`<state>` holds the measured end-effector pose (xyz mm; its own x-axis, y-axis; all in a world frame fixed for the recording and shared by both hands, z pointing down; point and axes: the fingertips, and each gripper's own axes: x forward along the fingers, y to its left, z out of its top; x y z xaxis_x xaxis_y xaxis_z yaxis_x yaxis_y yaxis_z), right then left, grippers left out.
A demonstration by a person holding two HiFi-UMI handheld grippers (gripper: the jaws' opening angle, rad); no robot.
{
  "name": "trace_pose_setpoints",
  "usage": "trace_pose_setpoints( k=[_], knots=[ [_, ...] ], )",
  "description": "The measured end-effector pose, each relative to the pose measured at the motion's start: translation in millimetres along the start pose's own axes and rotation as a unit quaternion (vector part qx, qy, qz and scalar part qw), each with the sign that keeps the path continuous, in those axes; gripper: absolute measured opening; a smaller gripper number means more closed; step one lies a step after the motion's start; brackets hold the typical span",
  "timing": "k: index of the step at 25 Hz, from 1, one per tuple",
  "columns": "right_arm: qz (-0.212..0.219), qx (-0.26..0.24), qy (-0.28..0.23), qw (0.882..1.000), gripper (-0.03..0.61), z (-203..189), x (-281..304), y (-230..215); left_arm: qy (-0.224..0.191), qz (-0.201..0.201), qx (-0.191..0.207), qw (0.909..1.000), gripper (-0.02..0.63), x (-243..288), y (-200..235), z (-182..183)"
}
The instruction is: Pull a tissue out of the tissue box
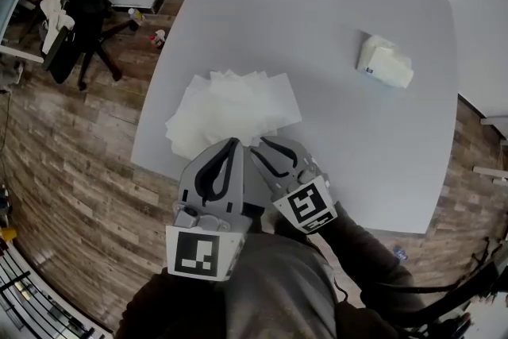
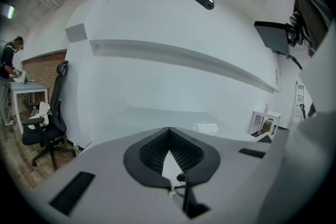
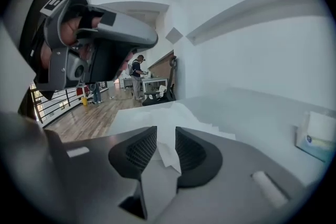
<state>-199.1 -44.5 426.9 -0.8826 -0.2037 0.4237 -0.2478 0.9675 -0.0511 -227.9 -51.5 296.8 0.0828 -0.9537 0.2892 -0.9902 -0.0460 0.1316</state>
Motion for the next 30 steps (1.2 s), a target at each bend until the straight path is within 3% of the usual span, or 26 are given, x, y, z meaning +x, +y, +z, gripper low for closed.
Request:
trace_pose_setpoints(
  k=[4,10,18,23,30],
  knots=[
    [-0.026,0.045,-0.066,0.997,0.087,23.2,-60.3,-3.0,-0.019,-0.015,0.012,0.9996,0.002,-6.0,-39.6,5.5],
    [-0.055,0.143,-0.156,0.976,0.072,72.4,-213.8,1.0,-0.049,-0.046,0.018,0.9976,0.002,-44.7,-149.0,19.5],
    [-0.173,0.149,-0.227,0.947,0.003,106.0,-374.1,17.9,-0.092,-0.118,0.060,0.9869,0.002,-92.2,-283.2,49.9],
    [-0.234,0.127,-0.234,0.935,0.002,103.5,-403.5,37.5,-0.110,-0.158,0.086,0.9775,0.002,-115.1,-313.5,58.2],
    [-0.260,0.118,-0.240,0.928,0.002,107.3,-403.1,64.0,-0.097,-0.207,0.106,0.9678,0.002,-134.3,-325.7,54.4]
  ],
)
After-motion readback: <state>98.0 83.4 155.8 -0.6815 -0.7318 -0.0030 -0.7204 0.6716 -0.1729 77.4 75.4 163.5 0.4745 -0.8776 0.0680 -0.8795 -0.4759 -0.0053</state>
